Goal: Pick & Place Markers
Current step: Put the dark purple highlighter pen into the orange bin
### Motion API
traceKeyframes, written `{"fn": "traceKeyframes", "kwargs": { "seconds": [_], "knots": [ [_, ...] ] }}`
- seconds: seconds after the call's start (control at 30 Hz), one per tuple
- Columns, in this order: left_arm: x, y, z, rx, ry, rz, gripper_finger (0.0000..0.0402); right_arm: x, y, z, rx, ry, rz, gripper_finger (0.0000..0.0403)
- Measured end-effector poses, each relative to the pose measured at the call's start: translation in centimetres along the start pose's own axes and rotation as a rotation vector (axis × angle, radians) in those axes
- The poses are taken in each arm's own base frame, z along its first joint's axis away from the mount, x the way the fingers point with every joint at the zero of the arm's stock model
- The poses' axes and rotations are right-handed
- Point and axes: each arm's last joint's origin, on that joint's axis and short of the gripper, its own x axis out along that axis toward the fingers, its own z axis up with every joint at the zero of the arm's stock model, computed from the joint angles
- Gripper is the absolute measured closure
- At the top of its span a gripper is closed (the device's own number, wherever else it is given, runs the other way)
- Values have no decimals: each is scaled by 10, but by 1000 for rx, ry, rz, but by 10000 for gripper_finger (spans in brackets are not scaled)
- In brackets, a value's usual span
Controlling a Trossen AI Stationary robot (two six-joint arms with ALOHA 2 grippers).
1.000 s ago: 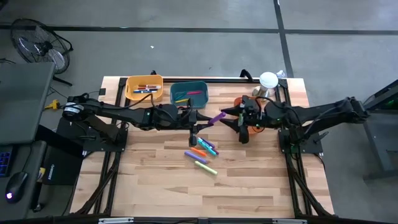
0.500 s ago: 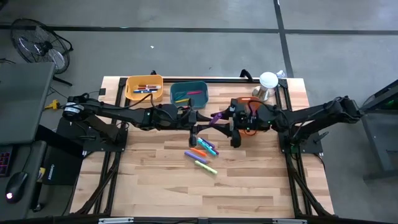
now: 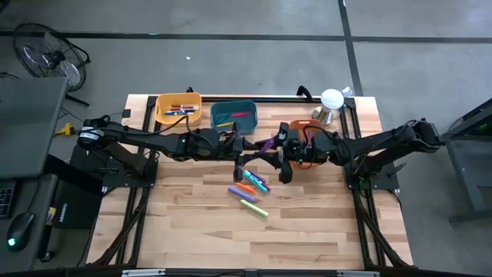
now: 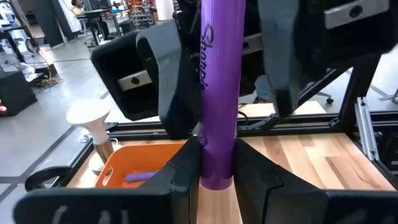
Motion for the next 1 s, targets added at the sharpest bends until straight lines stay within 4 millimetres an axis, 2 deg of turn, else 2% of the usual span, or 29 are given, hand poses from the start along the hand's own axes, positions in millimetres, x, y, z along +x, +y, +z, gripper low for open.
{"fn": "traceKeyframes", "kwargs": {
  "seconds": [0.37,0.6,0.67,0.87,1.0],
  "knots": [
    [0,-1,0,-55,0,-18,336,1,1,2,-67,-28,21,350],
    [0,-1,0,-83,1,-25,334,1,1,2,-67,-24,40,350],
    [0,-1,0,-70,0,-27,302,1,2,2,-51,-24,43,352],
    [0,-1,0,-63,-4,-20,164,1,2,2,-41,-22,58,352],
    [0,-1,1,-66,-9,-18,109,1,2,1,-48,-22,37,353]
  ]
}}
